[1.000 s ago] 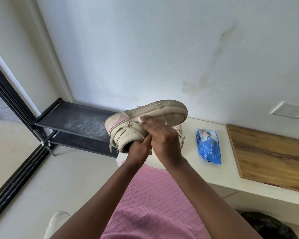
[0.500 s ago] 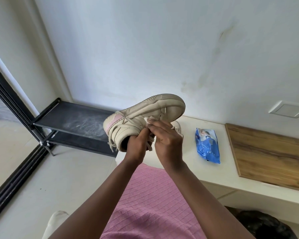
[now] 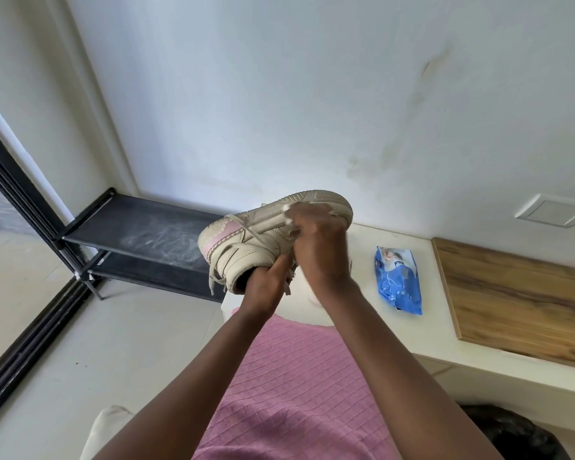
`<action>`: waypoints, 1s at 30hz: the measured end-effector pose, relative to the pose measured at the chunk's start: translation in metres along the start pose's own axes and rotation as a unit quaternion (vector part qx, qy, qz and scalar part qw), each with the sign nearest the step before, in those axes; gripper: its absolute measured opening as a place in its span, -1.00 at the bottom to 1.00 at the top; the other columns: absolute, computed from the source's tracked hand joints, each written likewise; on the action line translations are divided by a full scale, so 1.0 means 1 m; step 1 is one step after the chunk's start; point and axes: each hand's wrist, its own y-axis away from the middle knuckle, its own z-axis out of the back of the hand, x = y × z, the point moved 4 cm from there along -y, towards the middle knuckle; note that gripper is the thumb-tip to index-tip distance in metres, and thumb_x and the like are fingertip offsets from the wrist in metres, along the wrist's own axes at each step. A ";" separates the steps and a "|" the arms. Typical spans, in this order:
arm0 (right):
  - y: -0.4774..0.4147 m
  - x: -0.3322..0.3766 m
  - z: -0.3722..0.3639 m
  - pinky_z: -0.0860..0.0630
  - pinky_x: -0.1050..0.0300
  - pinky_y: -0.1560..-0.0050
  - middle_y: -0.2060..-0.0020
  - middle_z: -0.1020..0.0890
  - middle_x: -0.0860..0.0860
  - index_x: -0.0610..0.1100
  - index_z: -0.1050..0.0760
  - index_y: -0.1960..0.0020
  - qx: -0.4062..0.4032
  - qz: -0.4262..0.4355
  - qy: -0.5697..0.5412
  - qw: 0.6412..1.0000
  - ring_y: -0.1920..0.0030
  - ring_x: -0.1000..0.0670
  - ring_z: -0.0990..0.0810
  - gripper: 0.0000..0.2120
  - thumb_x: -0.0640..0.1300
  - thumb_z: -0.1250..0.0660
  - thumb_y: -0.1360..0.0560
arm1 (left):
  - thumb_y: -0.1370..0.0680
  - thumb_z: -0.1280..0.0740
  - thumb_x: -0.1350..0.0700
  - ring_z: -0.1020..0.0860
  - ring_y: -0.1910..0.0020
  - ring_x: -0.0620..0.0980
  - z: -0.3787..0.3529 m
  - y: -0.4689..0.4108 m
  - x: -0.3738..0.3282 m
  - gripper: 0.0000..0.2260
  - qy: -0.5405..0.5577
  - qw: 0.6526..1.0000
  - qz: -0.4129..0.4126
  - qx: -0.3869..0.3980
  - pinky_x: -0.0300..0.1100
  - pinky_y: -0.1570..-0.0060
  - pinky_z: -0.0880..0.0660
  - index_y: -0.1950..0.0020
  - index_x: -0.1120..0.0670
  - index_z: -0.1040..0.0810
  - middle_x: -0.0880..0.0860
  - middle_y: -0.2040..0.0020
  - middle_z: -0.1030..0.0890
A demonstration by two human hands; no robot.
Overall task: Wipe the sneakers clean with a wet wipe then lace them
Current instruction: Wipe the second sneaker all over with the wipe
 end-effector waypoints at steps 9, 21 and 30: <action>-0.006 -0.011 0.021 -0.58 0.04 0.05 0.12 -0.67 -0.17 -0.33 -0.62 0.06 -0.070 0.021 0.088 0.993 0.08 -0.16 -0.64 -0.65 -0.37 -0.09 -0.33 | -0.24 -0.22 -0.12 -0.37 0.46 -0.01 0.007 -0.003 0.001 -0.70 -0.013 1.000 -0.005 -0.024 -0.08 0.29 -0.33 0.46 0.13 -0.41 -0.05 0.57 -0.42; -0.012 0.021 -0.015 -0.51 0.06 0.32 0.33 -0.60 -0.15 -0.30 -0.54 0.25 0.066 0.037 0.018 0.997 0.29 -0.16 -0.55 -0.65 -0.44 -0.03 -0.15 | -0.30 -0.16 -0.07 -0.37 0.47 -0.04 0.005 0.000 0.000 -0.69 -0.095 0.995 0.014 0.014 -0.20 0.35 -0.31 0.48 0.16 -0.36 0.07 0.49 -0.41; -0.012 -0.007 0.012 -0.49 0.08 0.01 0.08 -0.65 -0.17 -0.33 -0.60 0.07 -0.067 -0.003 0.078 0.995 0.06 -0.18 -0.61 -0.64 -0.36 -0.06 -0.33 | -0.30 -0.20 -0.01 -0.36 0.50 -0.01 0.002 -0.001 0.000 -0.76 0.010 0.999 0.004 -0.035 -0.11 0.34 -0.32 0.45 0.14 -0.41 -0.04 0.56 -0.41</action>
